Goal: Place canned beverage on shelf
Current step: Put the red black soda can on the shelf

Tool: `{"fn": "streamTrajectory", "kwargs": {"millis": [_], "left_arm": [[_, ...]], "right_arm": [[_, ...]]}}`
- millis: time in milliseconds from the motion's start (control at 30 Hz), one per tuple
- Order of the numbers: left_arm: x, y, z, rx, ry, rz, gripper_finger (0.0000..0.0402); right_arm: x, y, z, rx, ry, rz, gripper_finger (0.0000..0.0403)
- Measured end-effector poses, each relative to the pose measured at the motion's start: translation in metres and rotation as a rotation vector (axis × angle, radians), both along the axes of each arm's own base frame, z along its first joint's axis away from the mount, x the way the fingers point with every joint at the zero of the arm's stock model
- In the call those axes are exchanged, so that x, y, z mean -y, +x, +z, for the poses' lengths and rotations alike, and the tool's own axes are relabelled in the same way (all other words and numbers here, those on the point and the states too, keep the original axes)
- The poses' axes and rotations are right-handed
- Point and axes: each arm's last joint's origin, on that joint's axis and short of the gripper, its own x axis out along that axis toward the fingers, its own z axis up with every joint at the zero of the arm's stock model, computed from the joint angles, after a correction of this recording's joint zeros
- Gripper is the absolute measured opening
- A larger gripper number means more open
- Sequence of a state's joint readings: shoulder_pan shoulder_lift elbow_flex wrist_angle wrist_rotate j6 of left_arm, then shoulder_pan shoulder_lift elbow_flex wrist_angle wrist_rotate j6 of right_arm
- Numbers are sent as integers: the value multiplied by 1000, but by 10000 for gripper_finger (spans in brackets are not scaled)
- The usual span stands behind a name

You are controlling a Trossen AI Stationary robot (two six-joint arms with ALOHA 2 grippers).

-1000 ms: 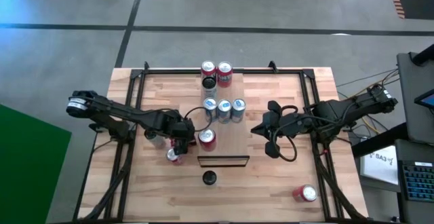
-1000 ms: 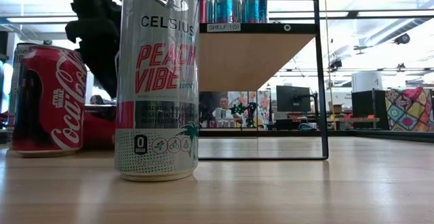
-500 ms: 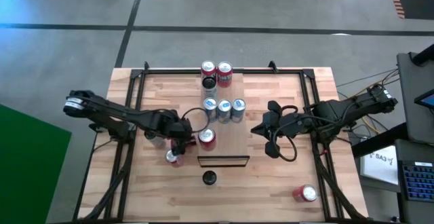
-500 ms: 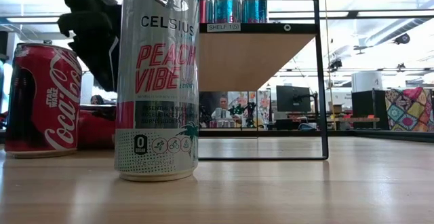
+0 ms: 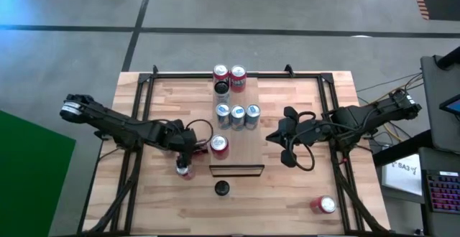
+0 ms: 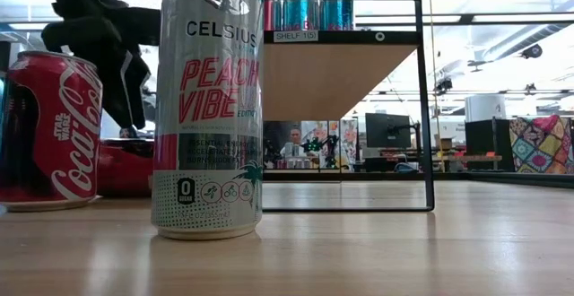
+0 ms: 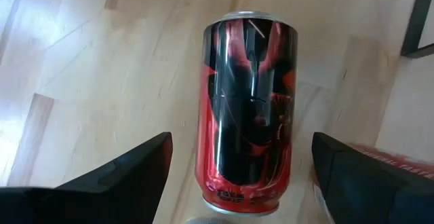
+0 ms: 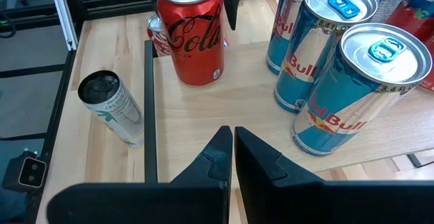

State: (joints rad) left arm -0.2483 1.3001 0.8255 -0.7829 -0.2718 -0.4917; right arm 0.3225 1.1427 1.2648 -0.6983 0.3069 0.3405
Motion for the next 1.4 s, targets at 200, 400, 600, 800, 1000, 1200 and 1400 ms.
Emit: {"fn": "streamTrajectory", "kwargs": {"millis": [200, 400, 600, 800, 1000, 1200, 1400], "left_arm": [[1, 2, -5, 41, 4, -41, 320], [2, 8, -4, 97, 9, -73, 320], [2, 8, -5, 96, 9, -69, 320], [2, 8, -8, 113, -13, -43, 320], [2, 9, -9, 117, -18, -38, 320], [2, 8, -10, 116, -18, -36, 320], [2, 8, -10, 115, -17, -36, 320]], "right_arm": [[0, 0, 0, 2, -4, -6, 9], [0, 0, 0, 6, 2, -10, 9], [0, 0, 0, 6, 2, -10, 9], [0, 0, 0, 1, 0, -9, 9], [0, 0, 0, 0, -4, -6, 9], [0, 0, 0, 0, -5, -6, 9], [0, 0, -2, -5, -7, -6, 9]]}}
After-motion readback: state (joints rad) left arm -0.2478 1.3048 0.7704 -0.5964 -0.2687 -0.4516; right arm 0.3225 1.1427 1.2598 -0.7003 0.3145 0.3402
